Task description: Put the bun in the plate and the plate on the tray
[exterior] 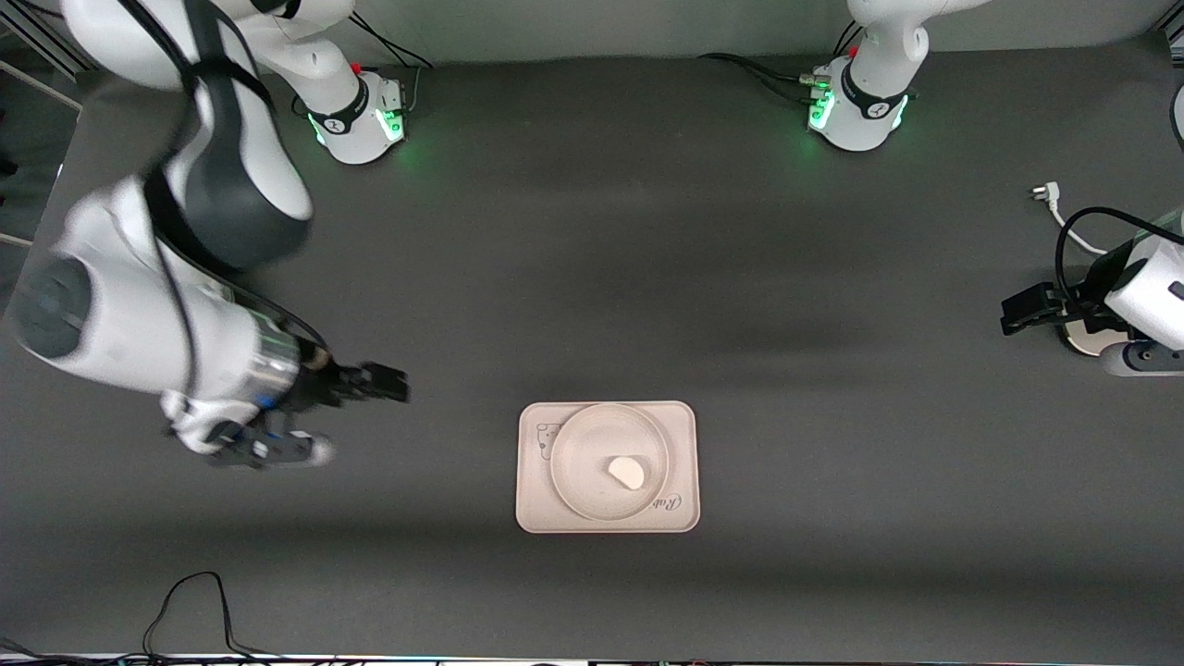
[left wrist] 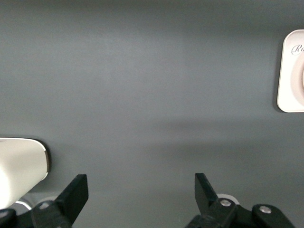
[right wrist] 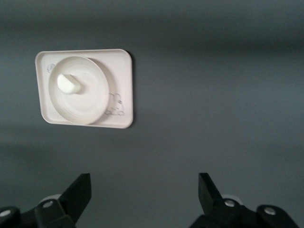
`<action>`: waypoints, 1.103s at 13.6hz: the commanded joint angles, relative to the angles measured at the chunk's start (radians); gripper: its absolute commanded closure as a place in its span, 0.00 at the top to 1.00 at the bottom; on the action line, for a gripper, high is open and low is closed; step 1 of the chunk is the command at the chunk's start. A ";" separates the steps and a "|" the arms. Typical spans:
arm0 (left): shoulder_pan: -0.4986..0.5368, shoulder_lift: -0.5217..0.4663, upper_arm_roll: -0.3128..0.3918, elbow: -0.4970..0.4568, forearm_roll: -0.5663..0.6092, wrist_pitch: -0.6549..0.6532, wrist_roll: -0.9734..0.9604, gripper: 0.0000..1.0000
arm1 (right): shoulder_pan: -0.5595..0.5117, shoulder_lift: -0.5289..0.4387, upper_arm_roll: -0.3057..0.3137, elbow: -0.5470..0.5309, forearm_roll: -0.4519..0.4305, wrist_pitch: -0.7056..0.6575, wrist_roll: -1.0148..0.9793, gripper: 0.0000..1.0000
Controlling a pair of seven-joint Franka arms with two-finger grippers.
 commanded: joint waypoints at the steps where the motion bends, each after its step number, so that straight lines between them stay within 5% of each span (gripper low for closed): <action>1: 0.001 -0.006 -0.002 0.004 -0.016 0.001 0.025 1.00 | -0.082 -0.268 0.011 -0.283 -0.074 -0.026 -0.122 1.00; 6: 0.000 -0.013 -0.003 0.018 -0.011 -0.019 0.026 1.00 | -0.182 -0.358 0.002 -0.368 -0.235 -0.026 -0.259 1.00; 15: 0.003 -0.015 -0.006 0.018 0.001 -0.056 0.031 1.00 | -0.176 -0.362 -0.050 -0.362 -0.249 -0.028 -0.255 1.00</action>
